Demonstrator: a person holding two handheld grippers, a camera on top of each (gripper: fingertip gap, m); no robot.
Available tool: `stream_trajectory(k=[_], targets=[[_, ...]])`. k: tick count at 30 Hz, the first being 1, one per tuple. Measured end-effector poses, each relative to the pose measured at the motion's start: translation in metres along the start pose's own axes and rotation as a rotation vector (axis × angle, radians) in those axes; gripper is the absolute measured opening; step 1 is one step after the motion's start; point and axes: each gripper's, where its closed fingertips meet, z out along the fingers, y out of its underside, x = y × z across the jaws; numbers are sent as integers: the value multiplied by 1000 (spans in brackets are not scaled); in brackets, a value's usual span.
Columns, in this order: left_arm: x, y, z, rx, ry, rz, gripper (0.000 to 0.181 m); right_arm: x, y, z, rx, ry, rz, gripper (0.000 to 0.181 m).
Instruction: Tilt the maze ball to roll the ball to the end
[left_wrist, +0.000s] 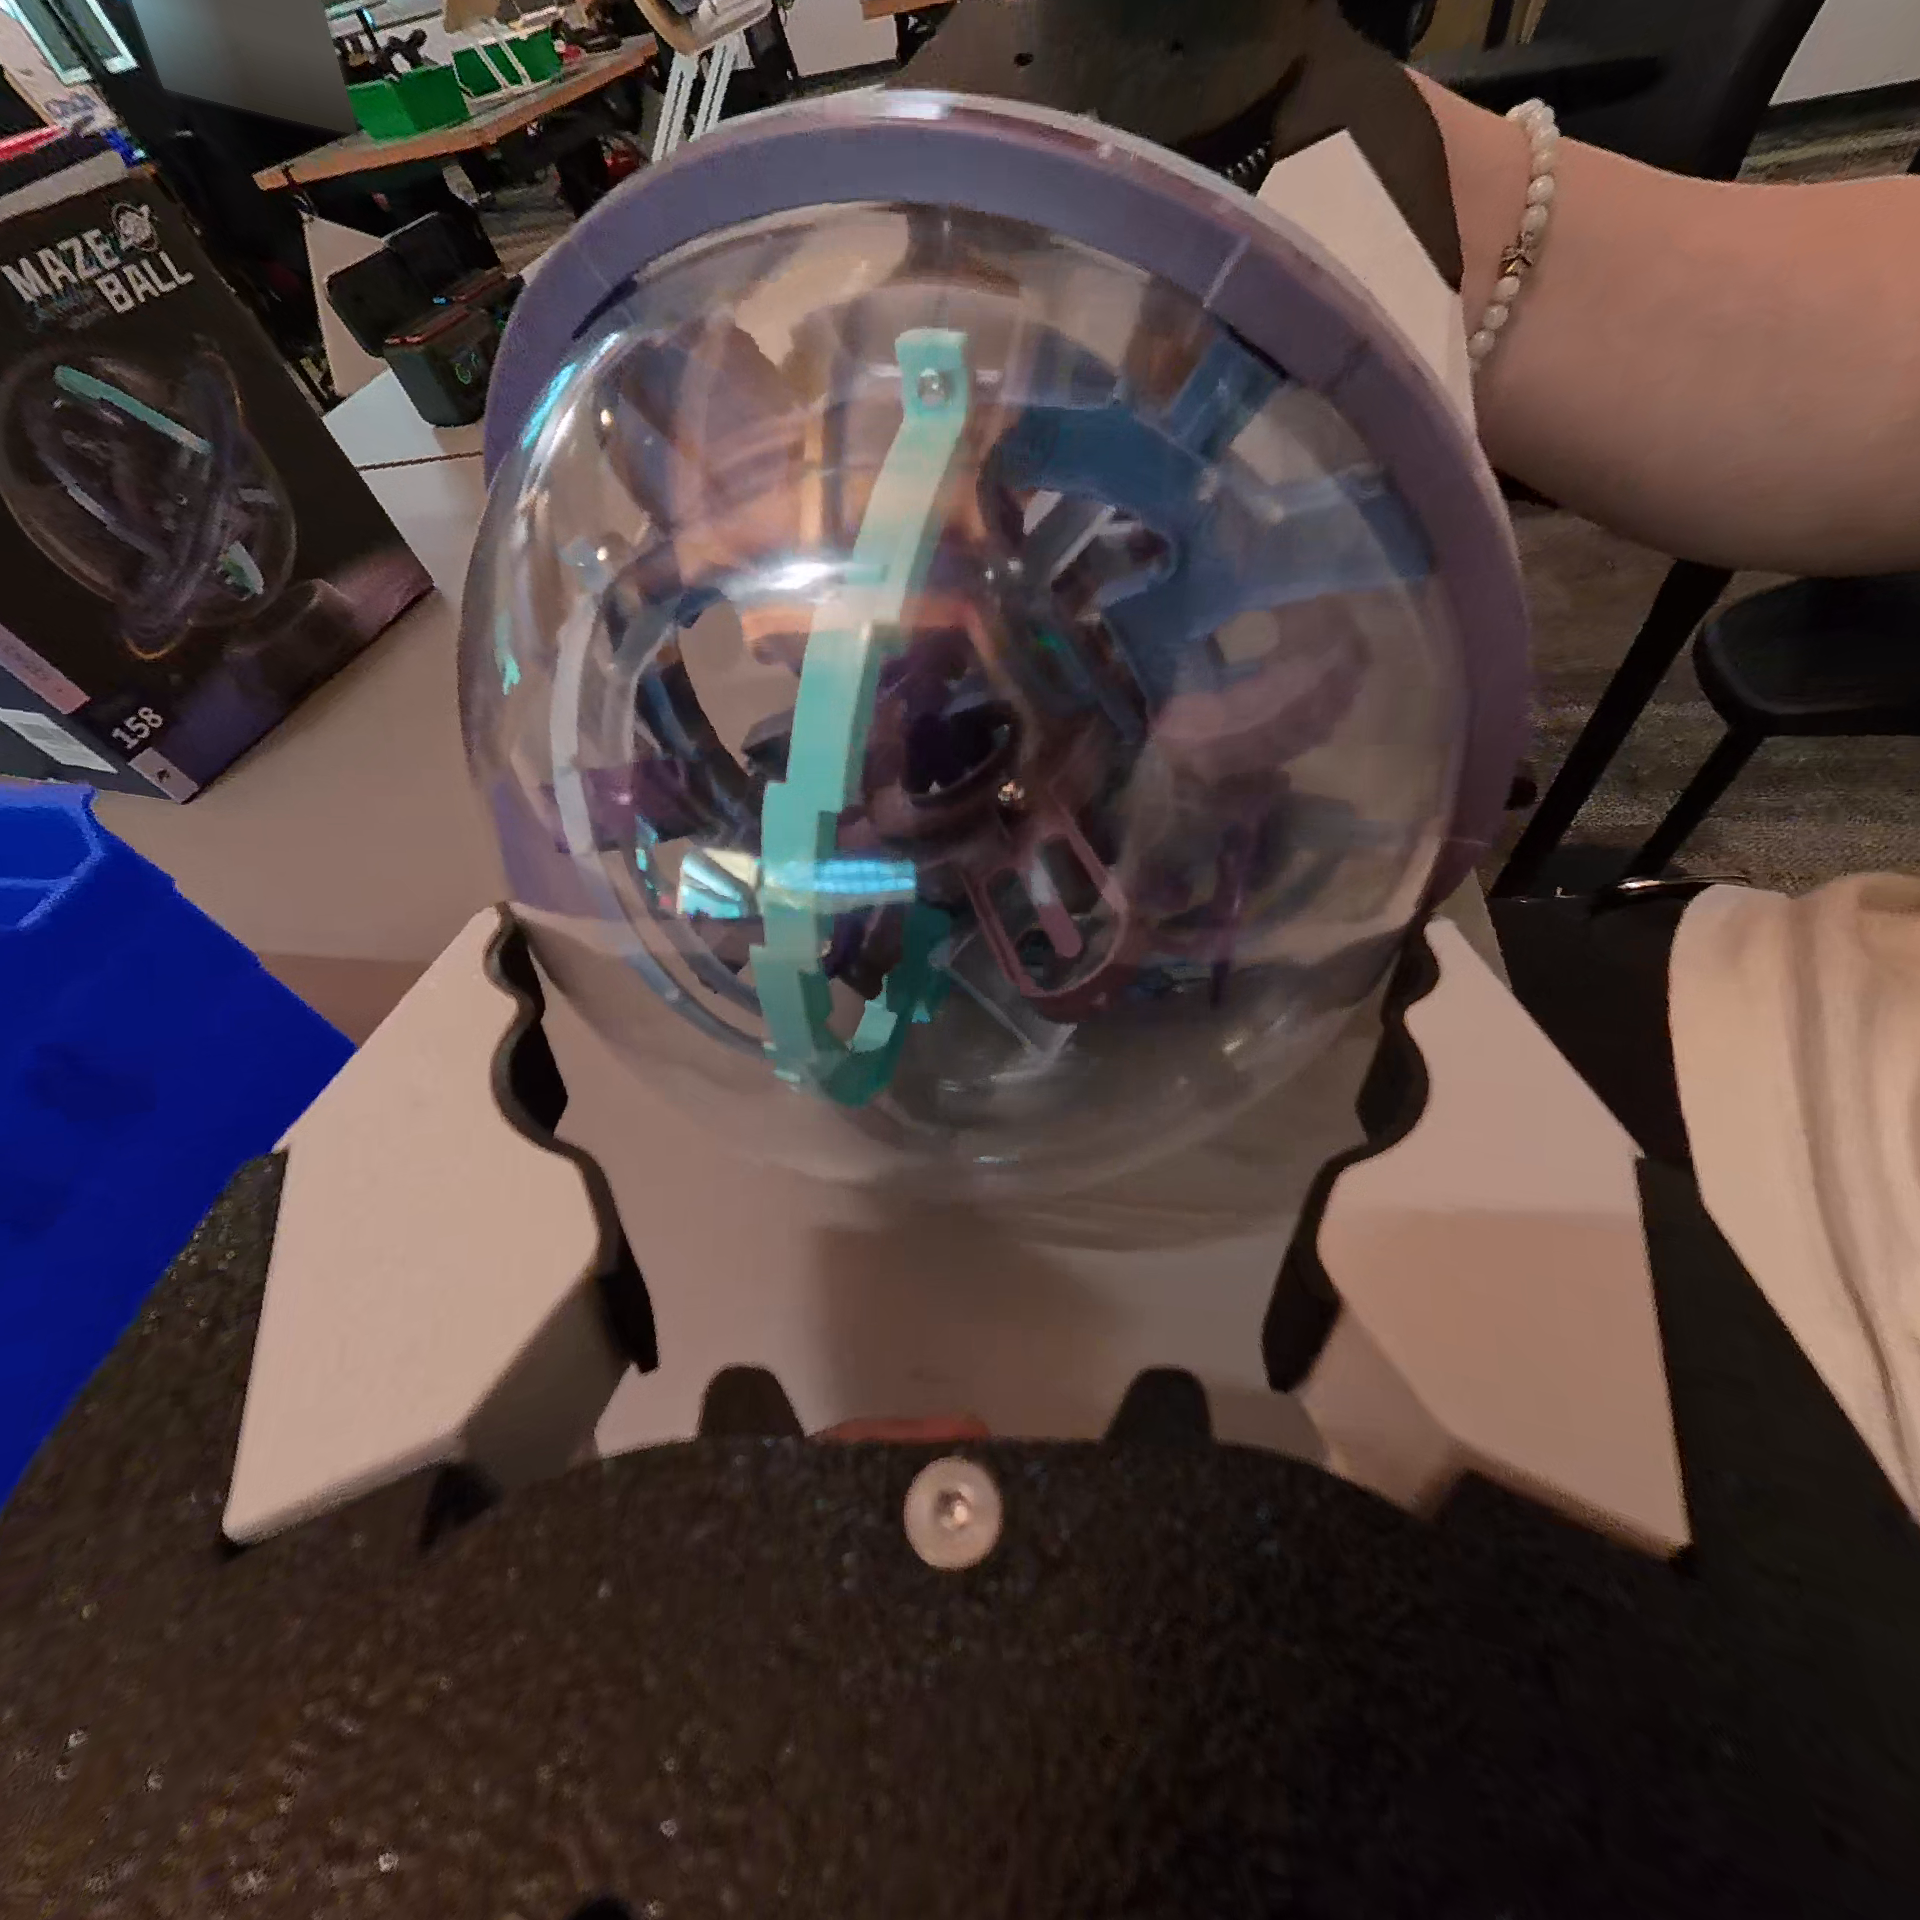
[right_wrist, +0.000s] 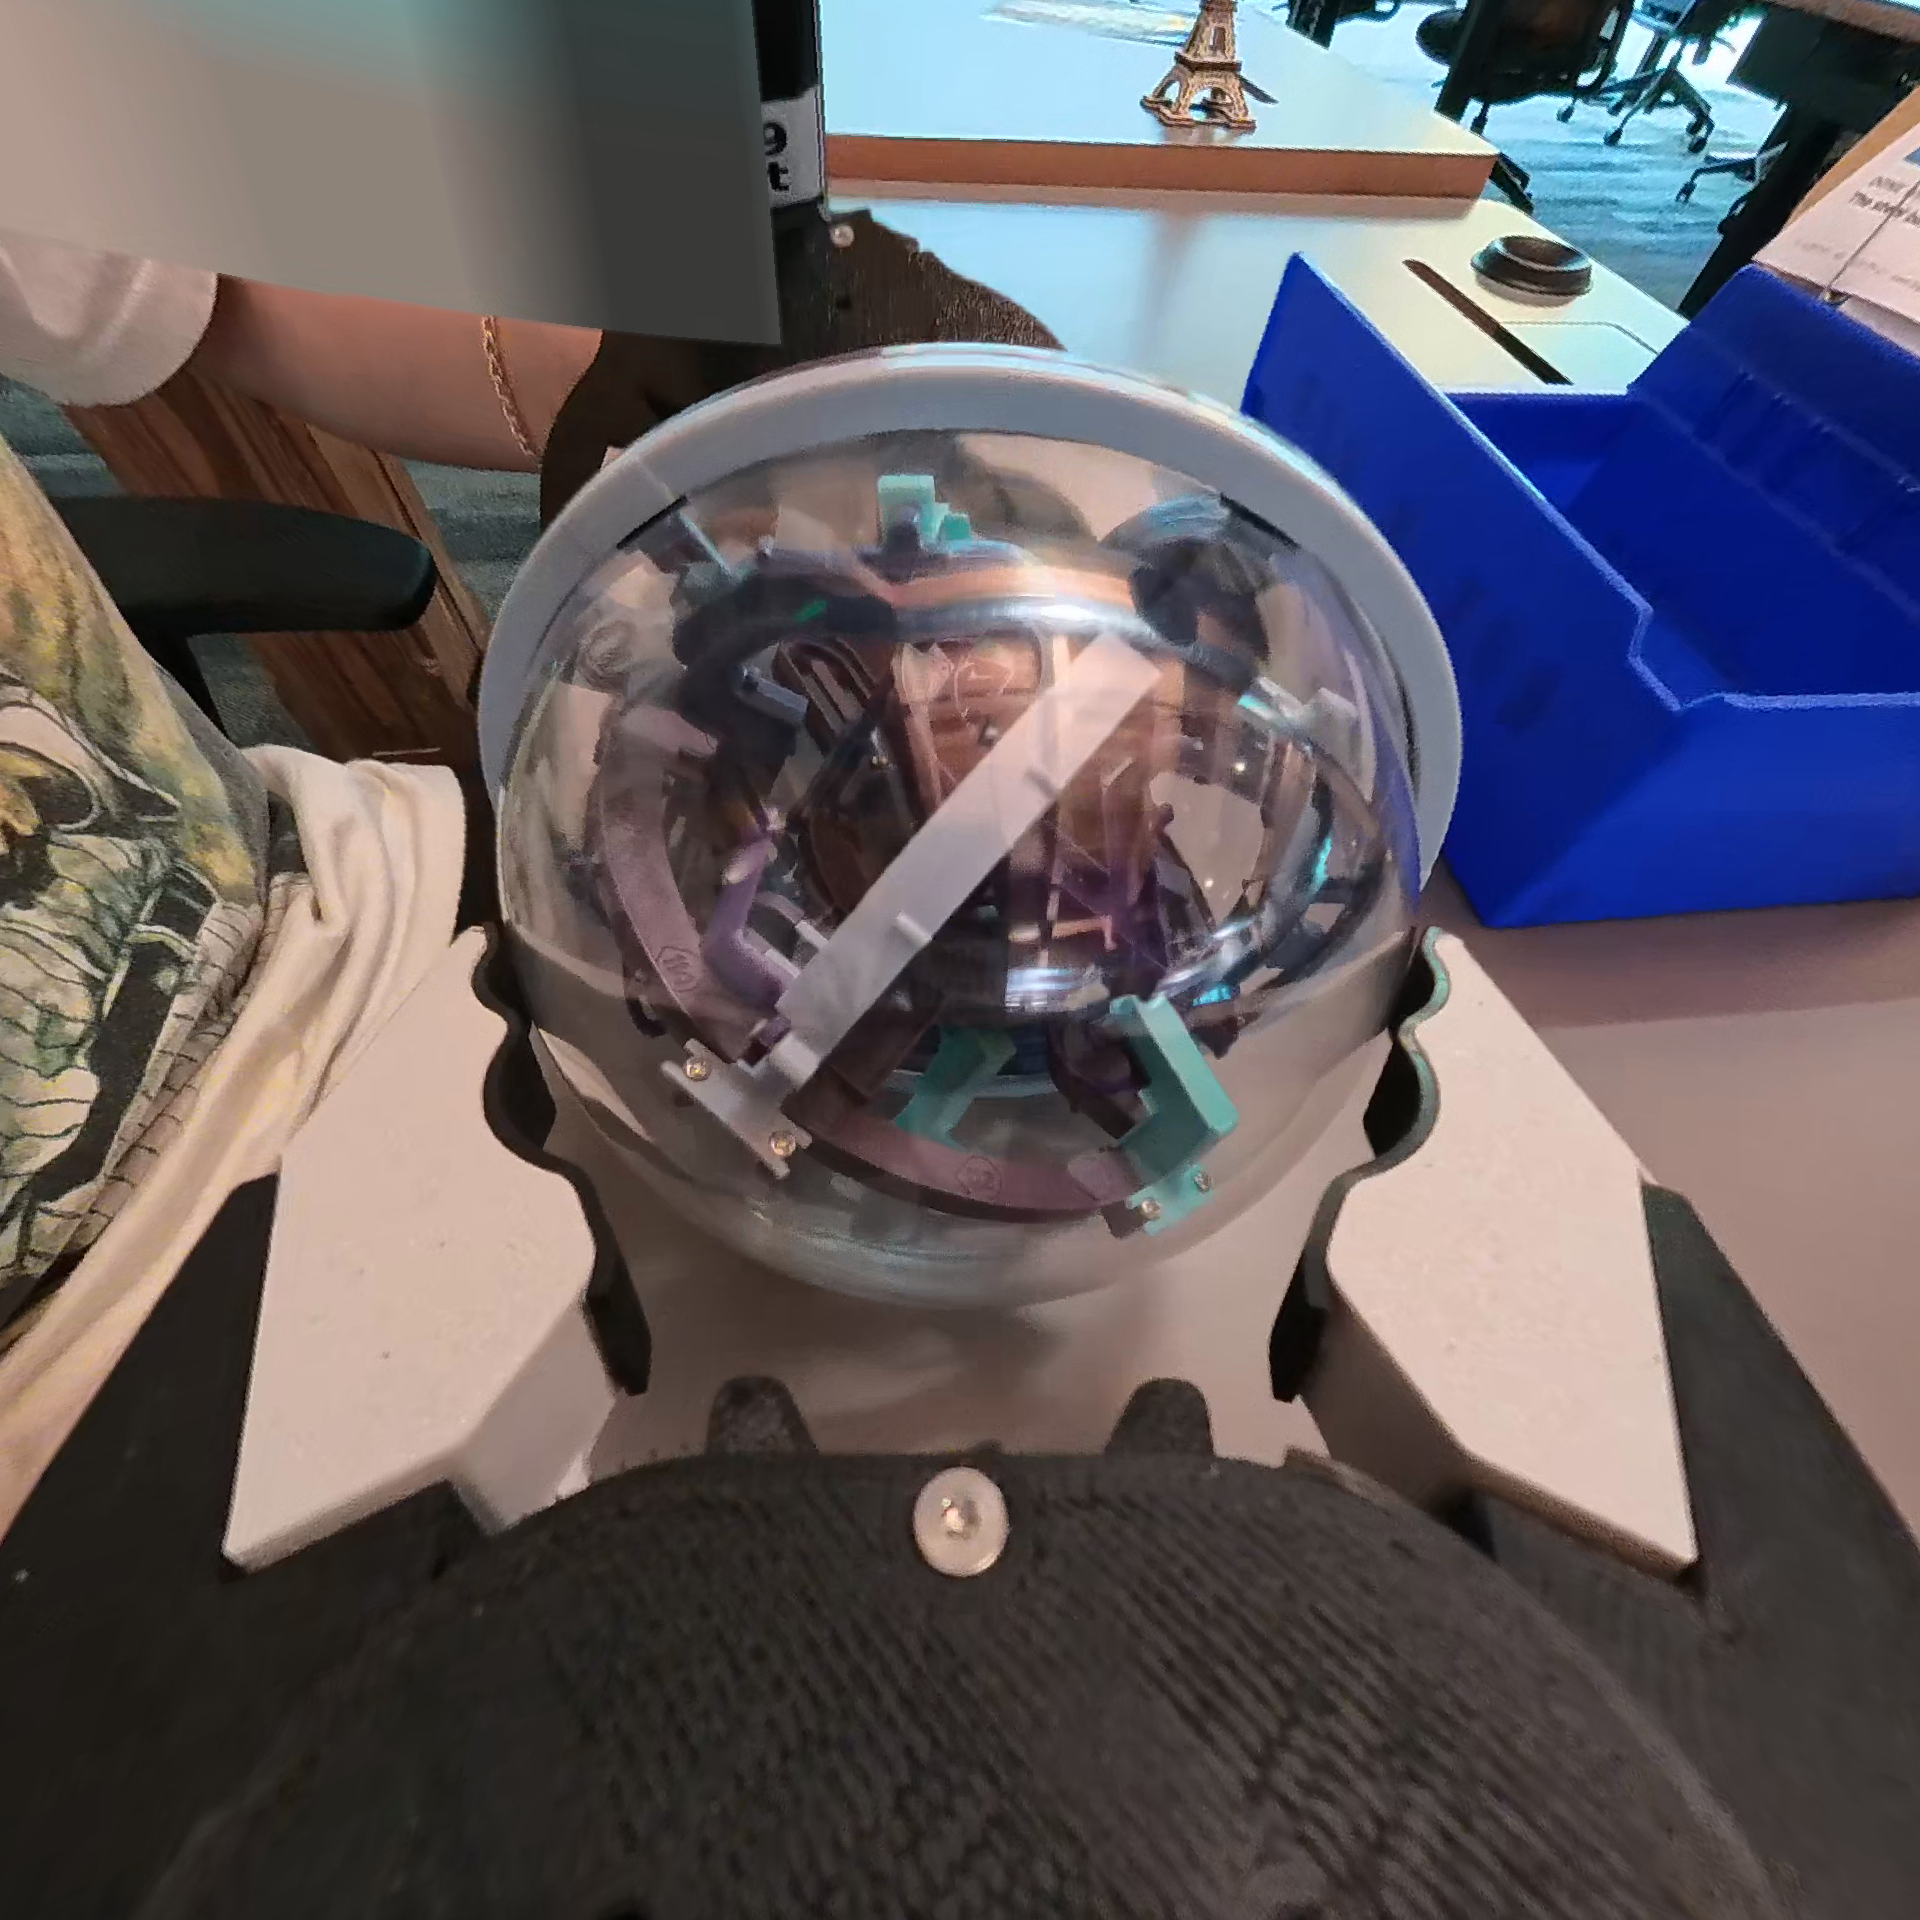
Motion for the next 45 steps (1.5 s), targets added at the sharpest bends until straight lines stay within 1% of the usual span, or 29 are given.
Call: stream_trajectory(k=[5, 10, 13, 20, 45], targets=[[1, 9, 4, -24, -6, -49, 153, 1, -6, 0, 11, 1, -13, 157], [3, 2, 5, -9, -3, -56, 153, 0, -3, -5, 19, -12, 14, 157], [4, -2, 7, -25, 11, -70, 153, 0, 0, -8, 36, -19, 50, 157], [4, -5, 11, -9, 4, -47, 153, 1, 3, -12, 47, -17, 34, 157], [6, -8, 11, 42, -130, -4, 152, -2, 7, -11, -44, -87, -94, 157]])
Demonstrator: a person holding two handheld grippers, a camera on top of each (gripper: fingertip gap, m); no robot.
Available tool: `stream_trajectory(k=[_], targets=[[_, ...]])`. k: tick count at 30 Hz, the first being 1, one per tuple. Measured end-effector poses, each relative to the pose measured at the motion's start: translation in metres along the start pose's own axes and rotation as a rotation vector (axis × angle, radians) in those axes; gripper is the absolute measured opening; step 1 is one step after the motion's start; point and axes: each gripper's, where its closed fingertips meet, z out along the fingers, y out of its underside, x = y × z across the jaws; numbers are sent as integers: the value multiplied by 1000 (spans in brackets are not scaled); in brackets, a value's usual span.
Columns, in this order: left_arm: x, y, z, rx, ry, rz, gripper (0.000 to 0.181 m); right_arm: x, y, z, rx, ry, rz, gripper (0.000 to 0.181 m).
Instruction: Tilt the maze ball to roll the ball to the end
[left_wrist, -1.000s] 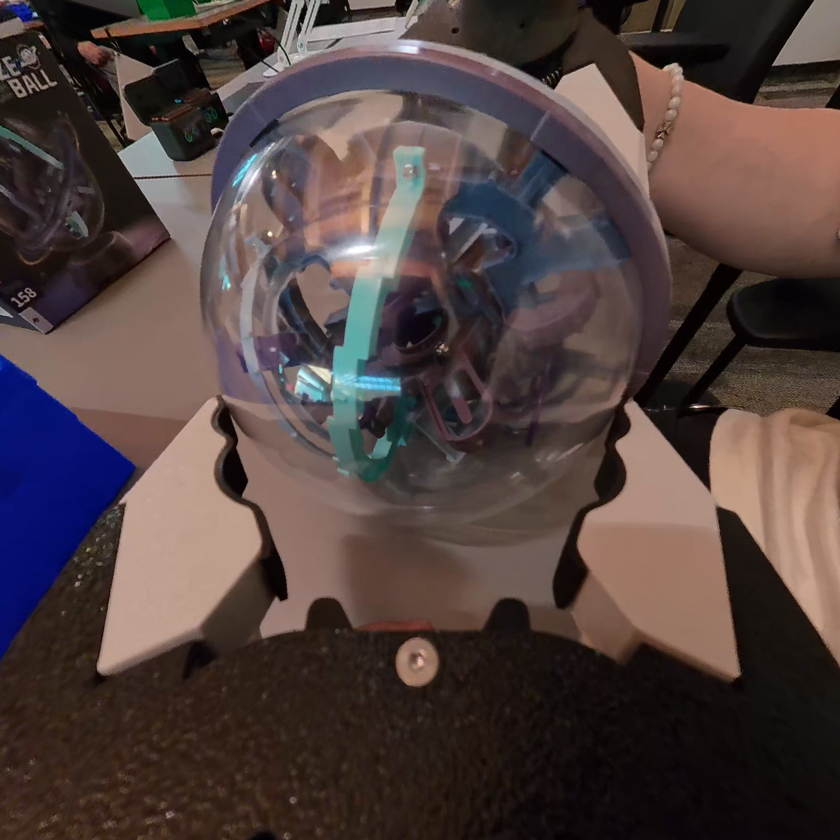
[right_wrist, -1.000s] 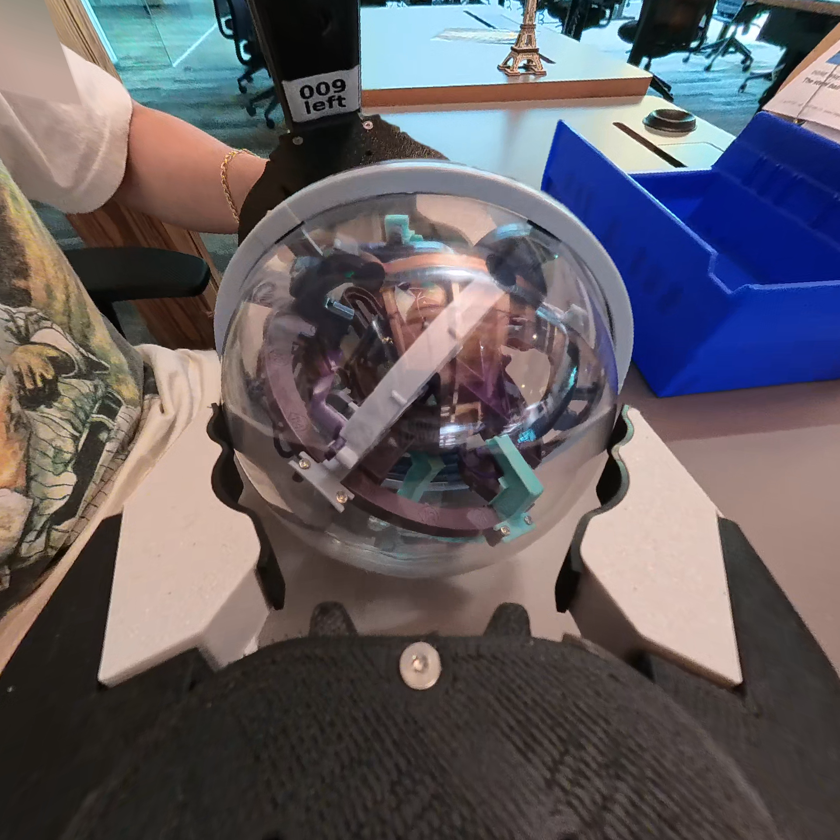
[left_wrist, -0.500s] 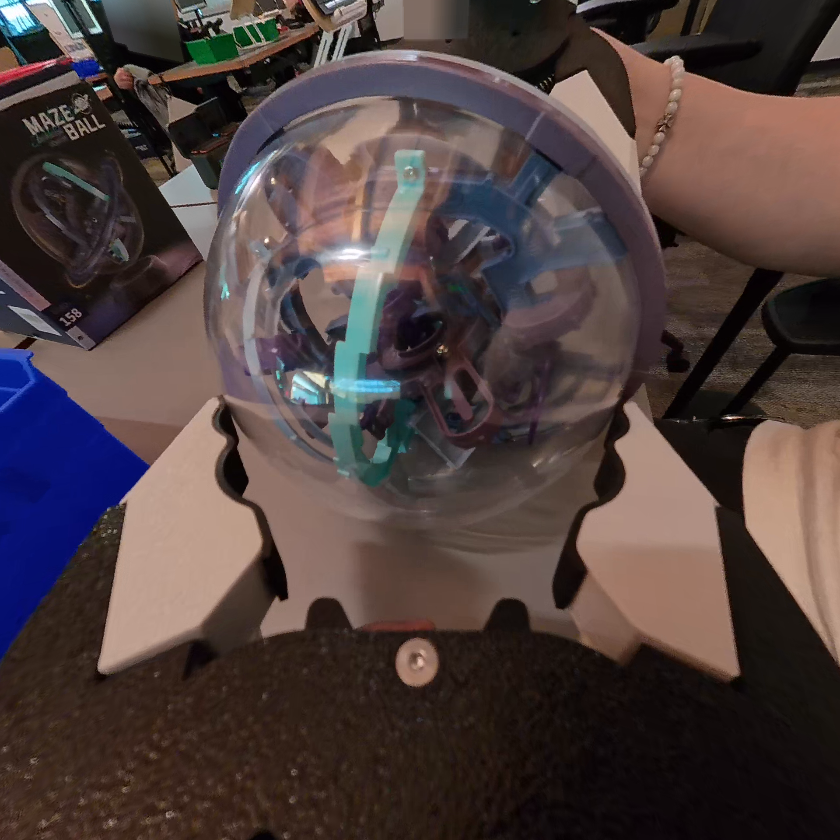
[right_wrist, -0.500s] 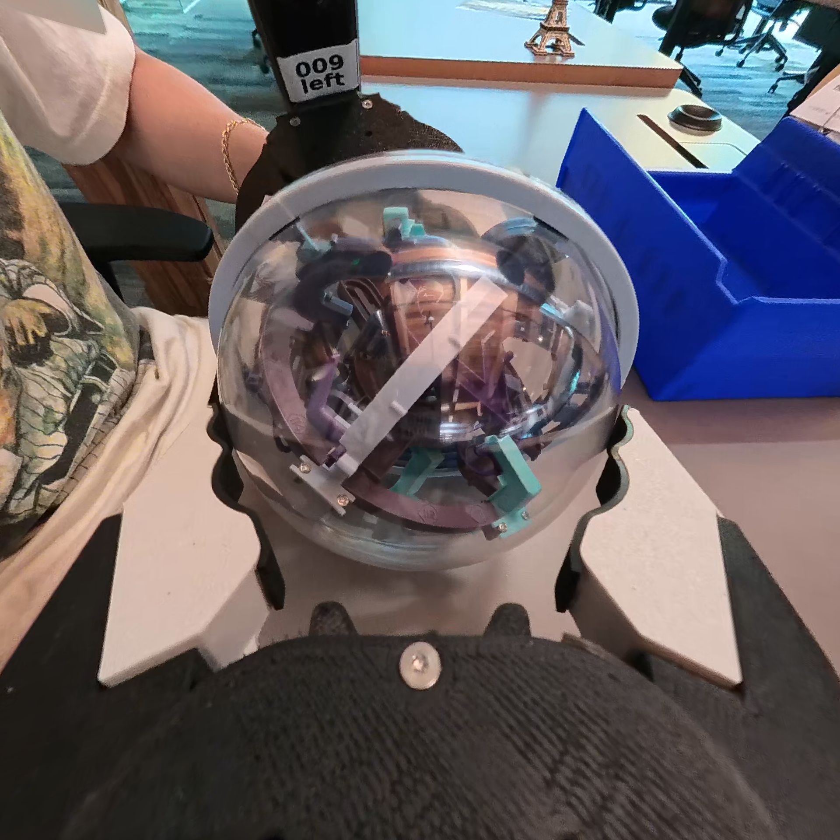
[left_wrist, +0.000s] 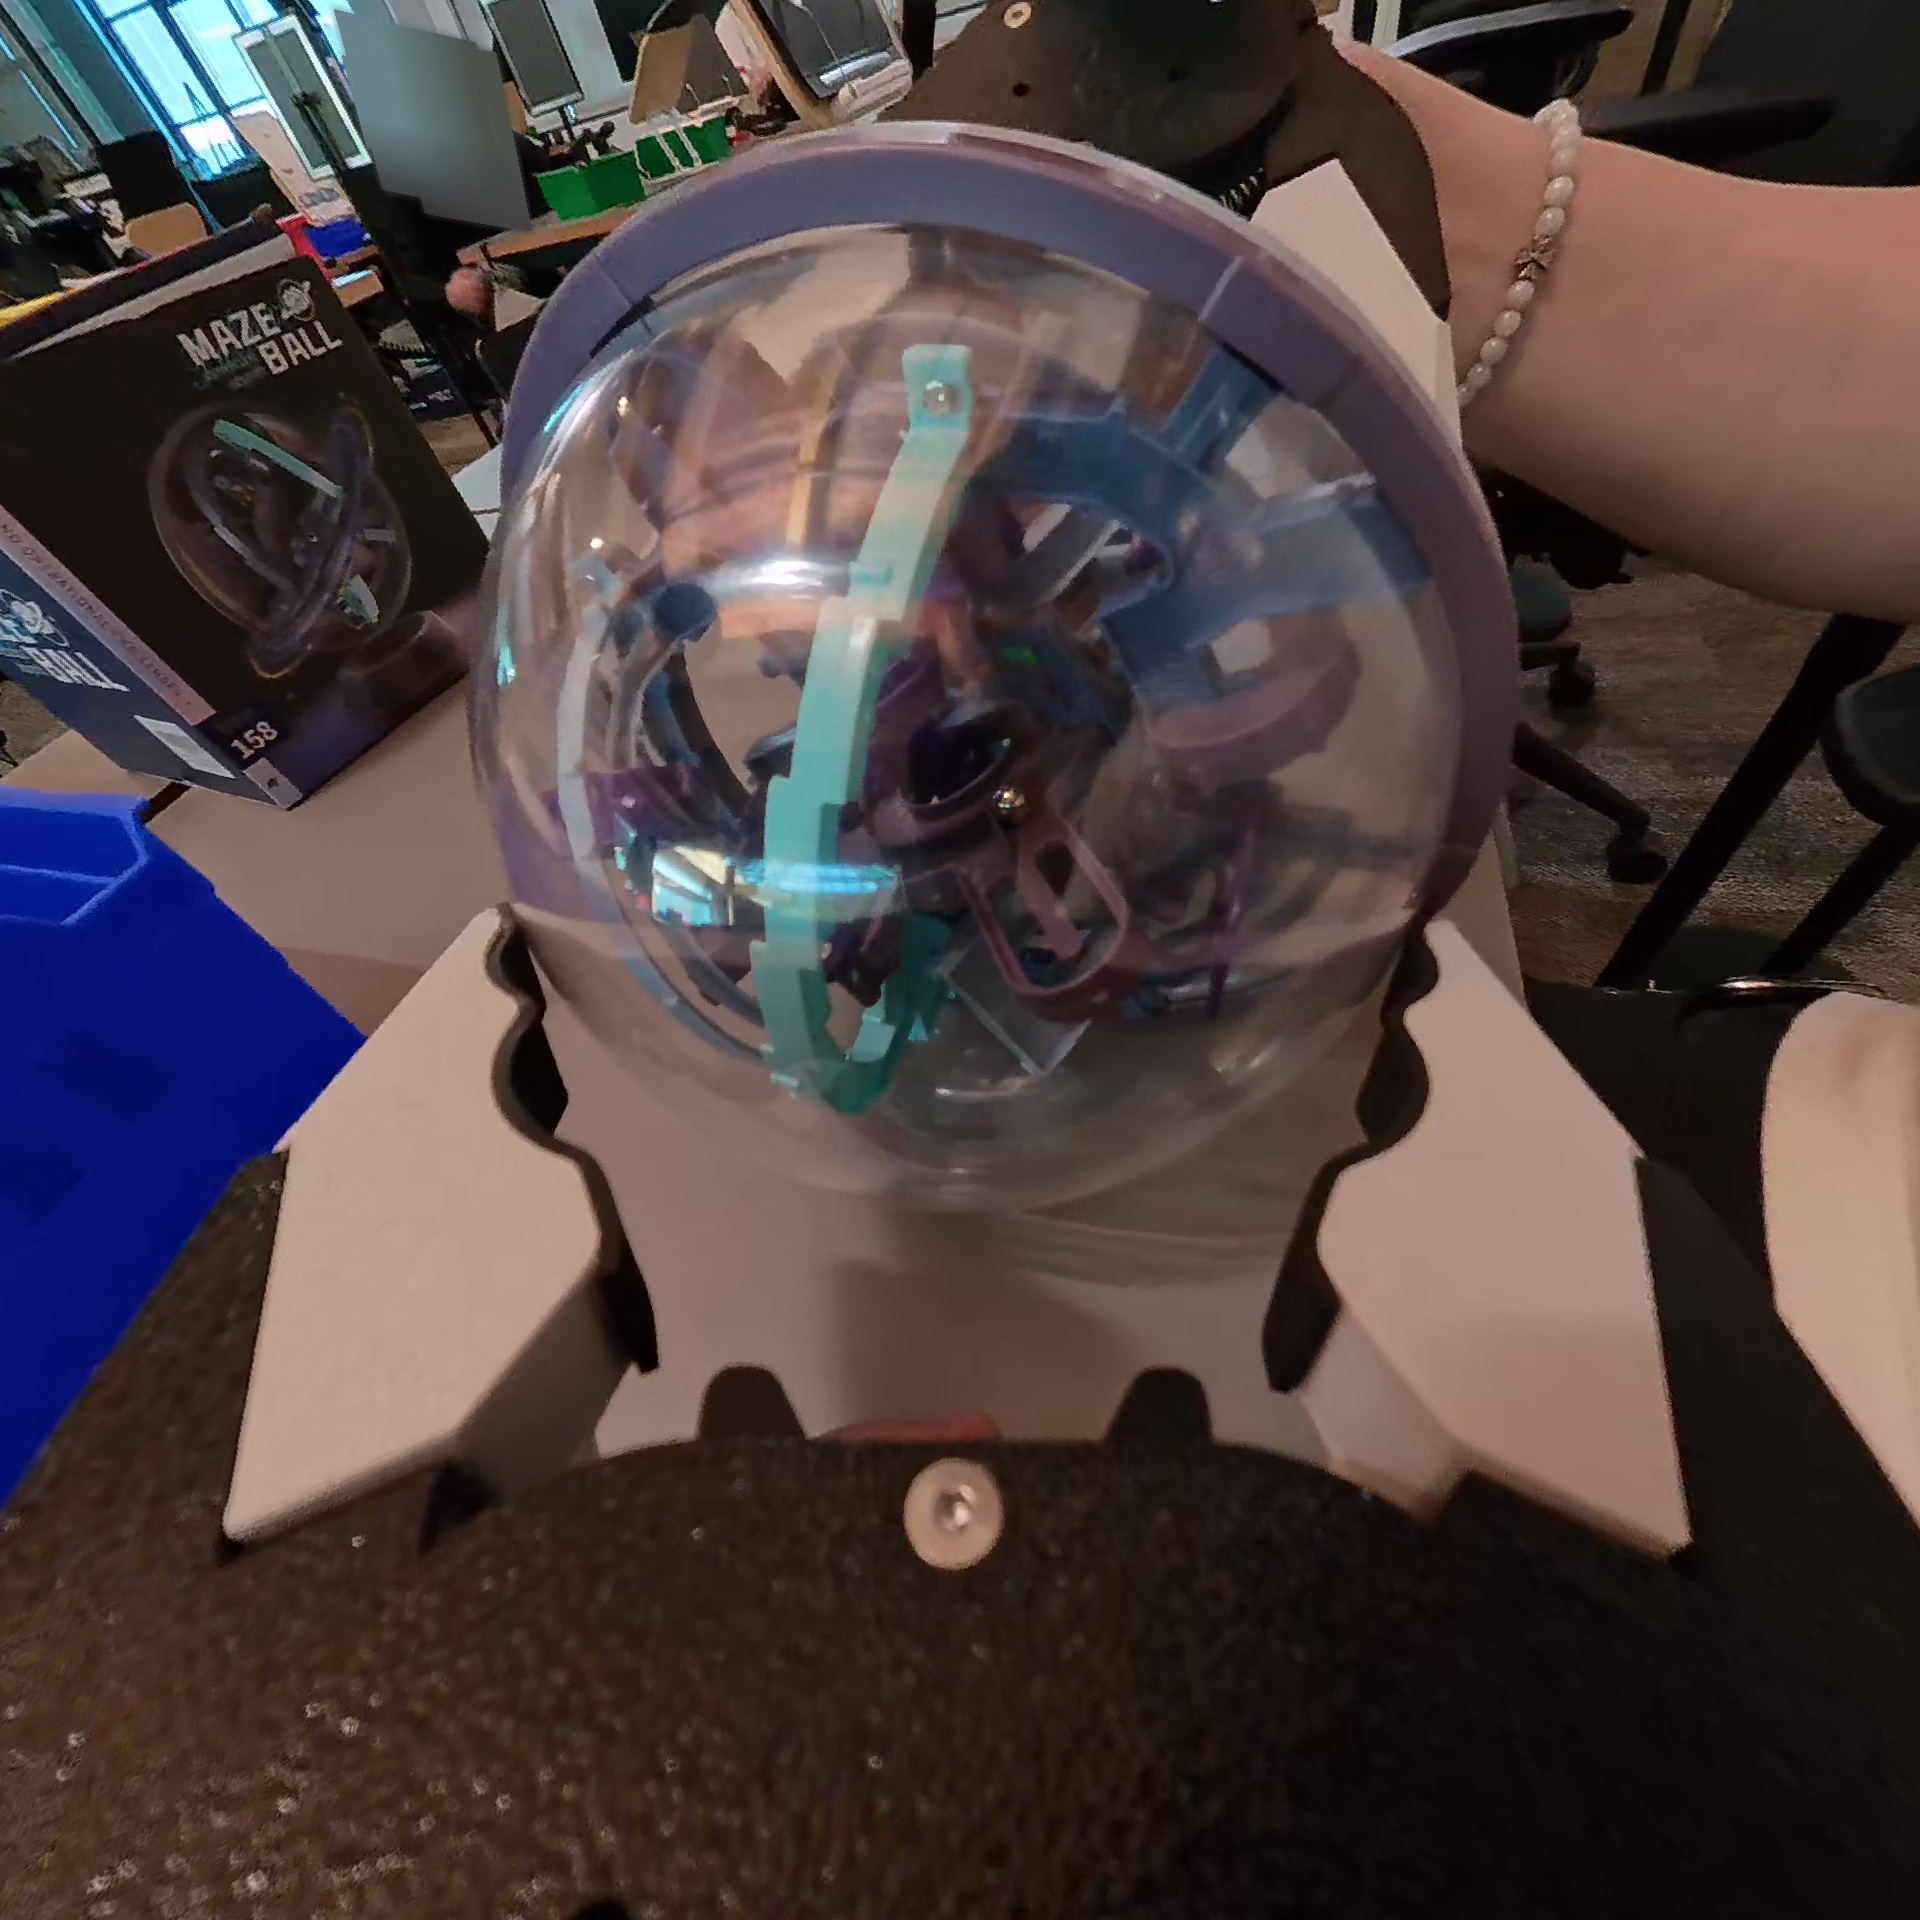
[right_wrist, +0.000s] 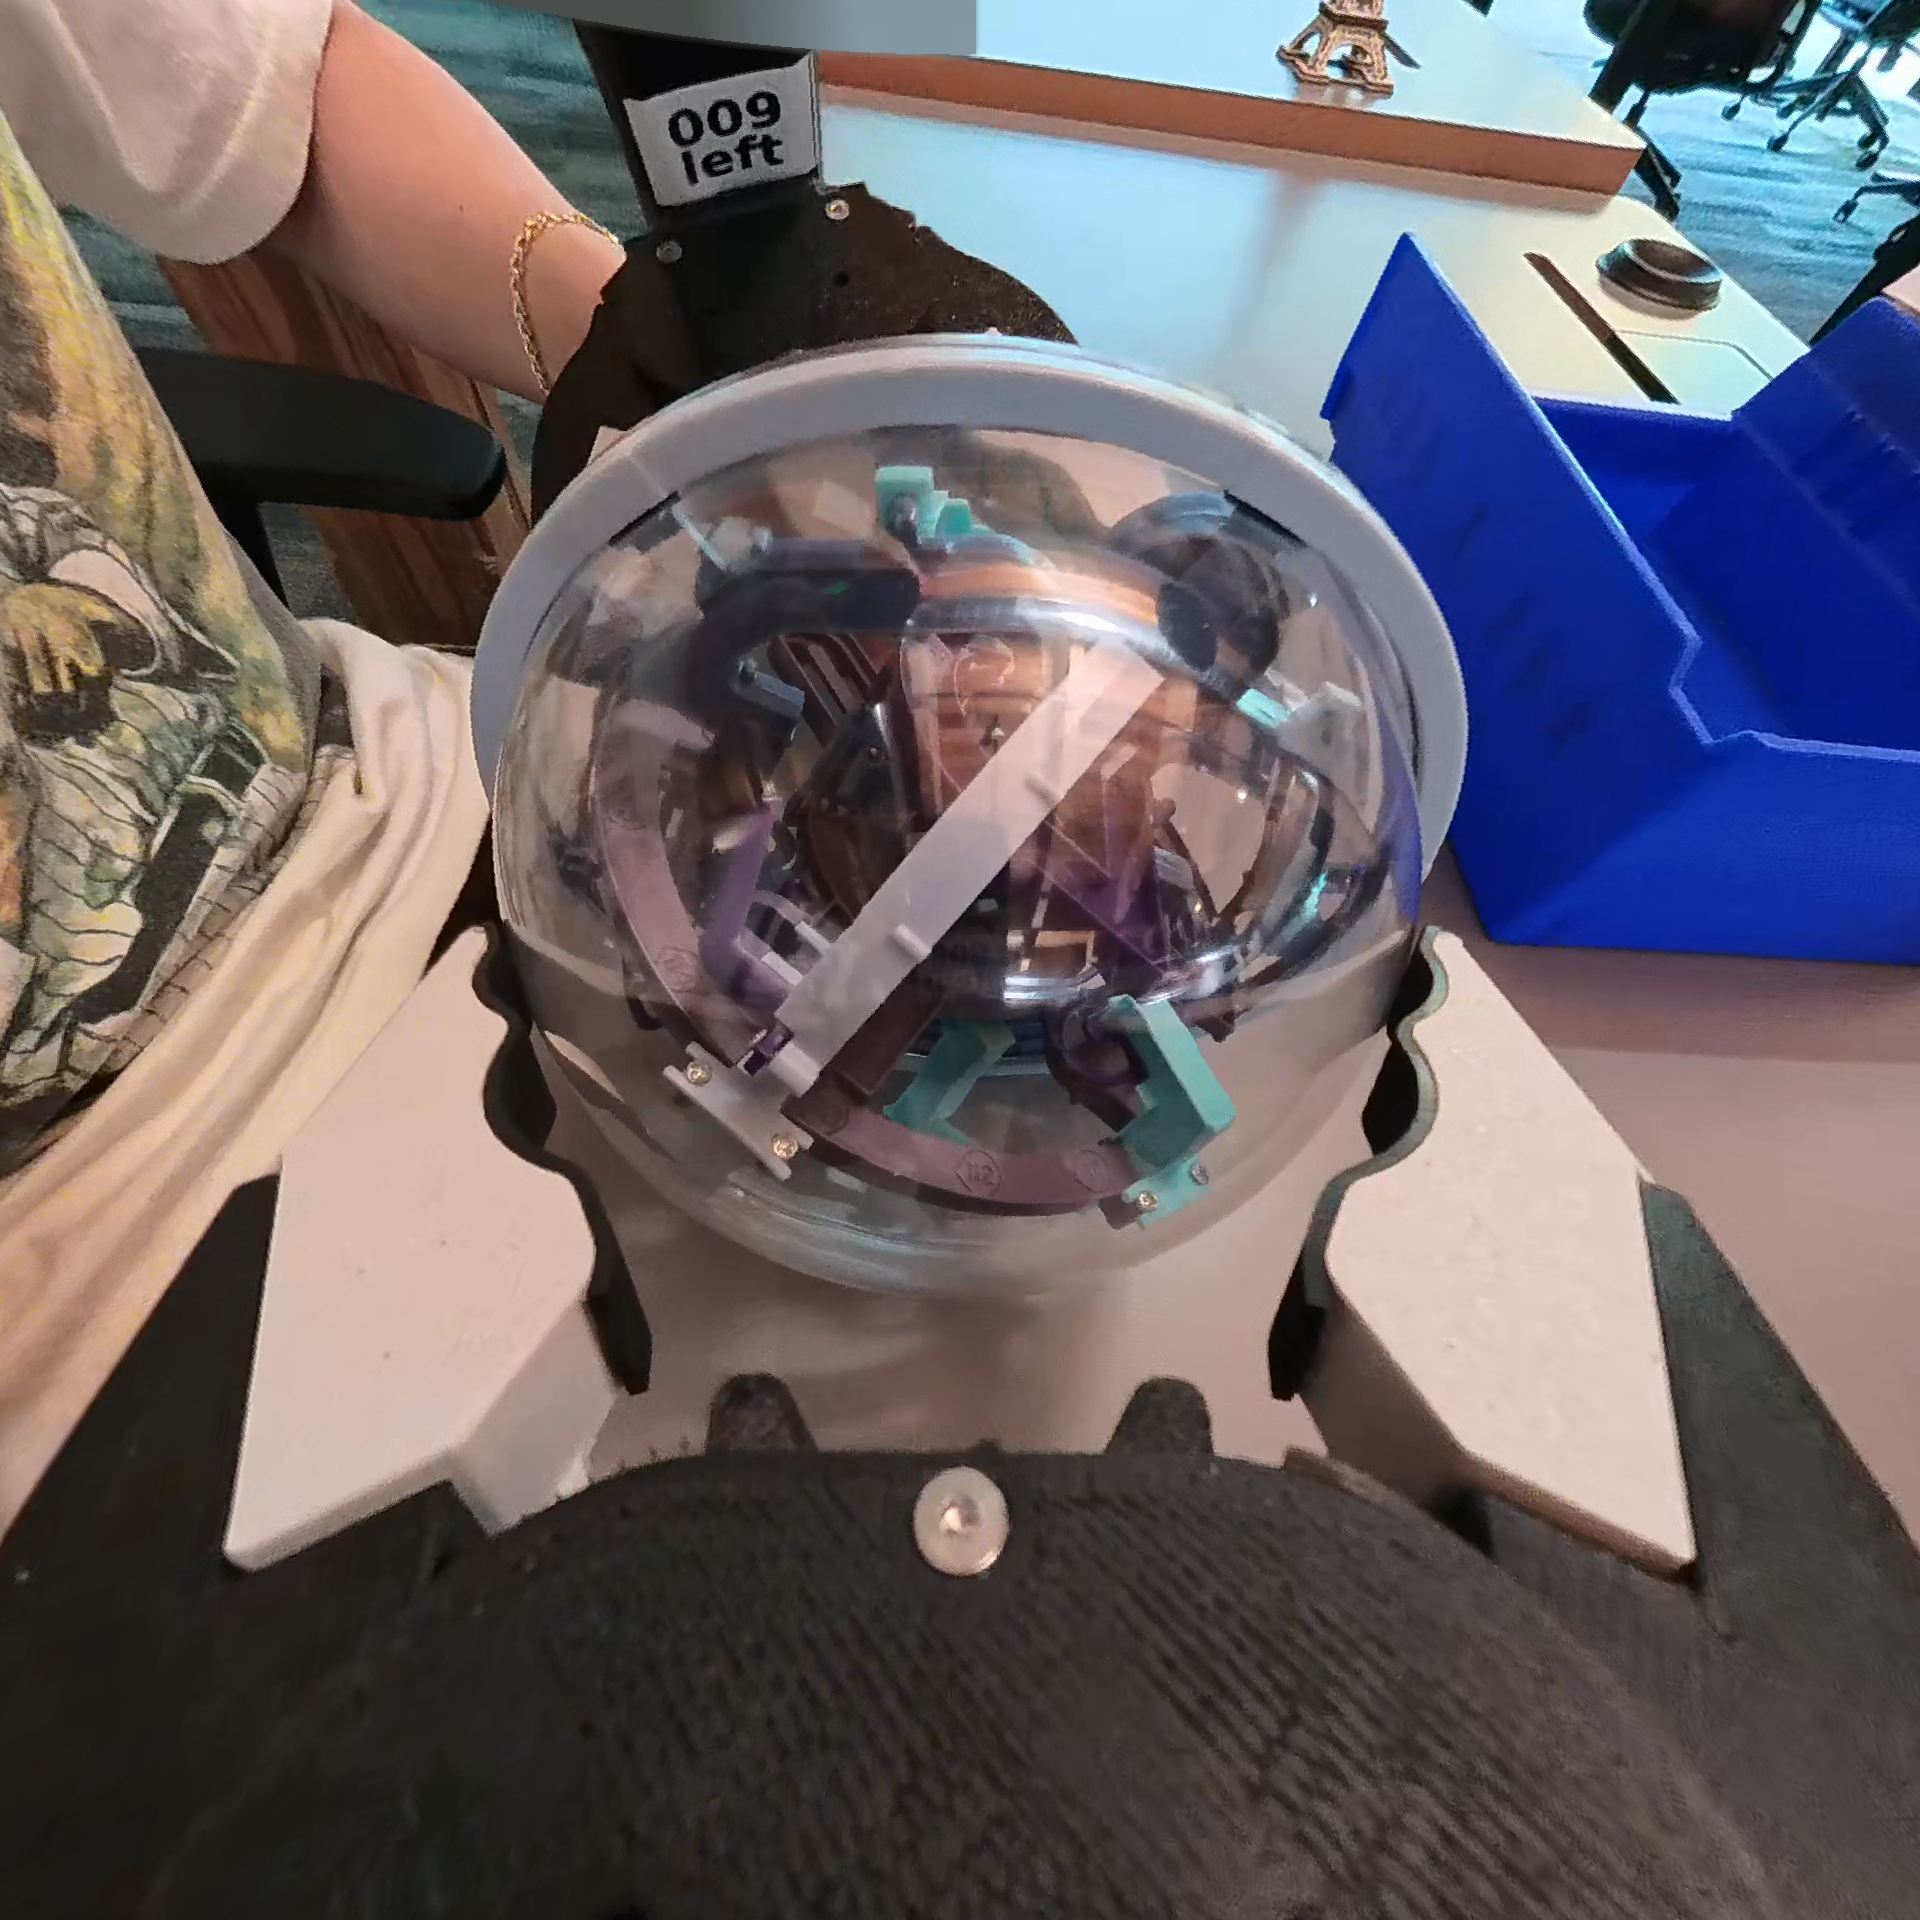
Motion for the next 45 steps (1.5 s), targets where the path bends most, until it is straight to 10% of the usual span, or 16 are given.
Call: stream_trajectory(k=[45], targets=[[17, -16, 7, 9, -98, 331, 151, -13, 17, -14, 88, 82, -260, 157]])
